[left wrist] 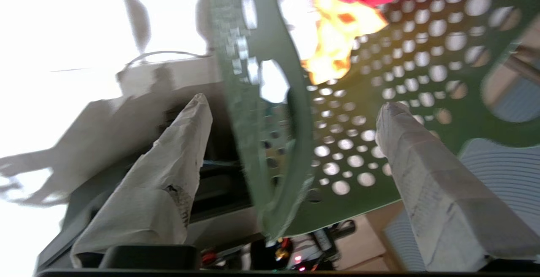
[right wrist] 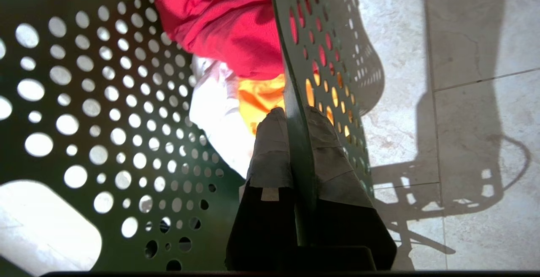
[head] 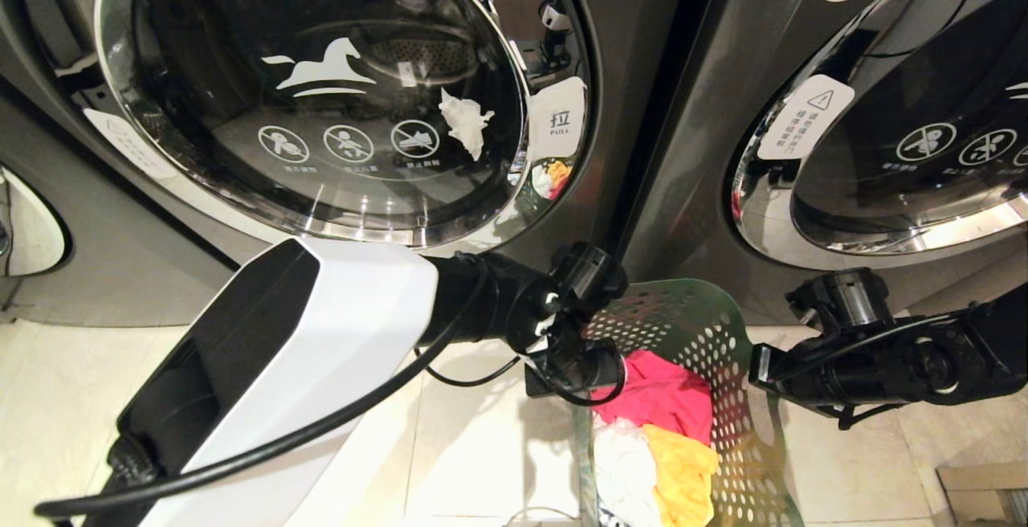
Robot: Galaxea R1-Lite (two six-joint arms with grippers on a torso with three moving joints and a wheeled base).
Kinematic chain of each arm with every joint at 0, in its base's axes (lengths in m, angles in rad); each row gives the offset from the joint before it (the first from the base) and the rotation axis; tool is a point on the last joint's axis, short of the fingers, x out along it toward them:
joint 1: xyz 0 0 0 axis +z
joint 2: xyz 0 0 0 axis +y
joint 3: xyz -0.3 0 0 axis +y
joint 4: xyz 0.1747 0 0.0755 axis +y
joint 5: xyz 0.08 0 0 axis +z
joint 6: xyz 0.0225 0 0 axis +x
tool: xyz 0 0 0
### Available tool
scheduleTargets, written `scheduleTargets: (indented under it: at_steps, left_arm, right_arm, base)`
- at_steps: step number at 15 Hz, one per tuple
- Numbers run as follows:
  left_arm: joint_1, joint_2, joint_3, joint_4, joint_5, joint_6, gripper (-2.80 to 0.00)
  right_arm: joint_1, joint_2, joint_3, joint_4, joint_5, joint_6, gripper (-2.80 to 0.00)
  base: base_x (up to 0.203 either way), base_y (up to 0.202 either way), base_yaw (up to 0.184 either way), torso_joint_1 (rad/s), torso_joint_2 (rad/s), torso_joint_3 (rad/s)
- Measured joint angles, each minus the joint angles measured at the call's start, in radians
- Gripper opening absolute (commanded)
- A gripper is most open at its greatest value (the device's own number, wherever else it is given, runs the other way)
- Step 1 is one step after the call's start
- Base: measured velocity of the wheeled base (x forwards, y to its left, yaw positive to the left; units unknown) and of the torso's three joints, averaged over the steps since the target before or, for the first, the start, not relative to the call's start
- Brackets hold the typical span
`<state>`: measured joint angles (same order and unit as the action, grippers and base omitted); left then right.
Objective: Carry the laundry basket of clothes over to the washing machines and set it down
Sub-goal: Pick up the clothes basket and put it beside the washing machine
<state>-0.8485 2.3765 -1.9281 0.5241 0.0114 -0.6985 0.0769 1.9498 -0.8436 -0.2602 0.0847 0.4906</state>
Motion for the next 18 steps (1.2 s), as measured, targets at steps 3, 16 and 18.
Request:
scheduleTargets:
  at_steps: [3,16,18]
  left_arm:
    - [0.003,-0.021,0.0,0.088,0.076,0.013,0.0]
    - [-0.027,-0.128,0.0,0.129,0.131,-0.007,0.0]
    - [-0.034,-0.135,0.001,0.135,0.131,-0.011,0.0]
  right_arm:
    - [-0.022,0.0,-0.002,0.001,-0.002,-0.007,-2.8]
    - [-0.22,-0.017,-0.019,0.001,0.004,-0.27,-2.8]
    - [-0.223,-0.018,-0.02,0.004,0.005,-0.285,-2.8]
  base:
    - [0.0,0.0,0.0,0.0,0.0,0.0]
    - [0.0,0.0,0.0,0.0,0.0,0.0]
    - [0.0,0.0,0.0,0.0,0.0,0.0]
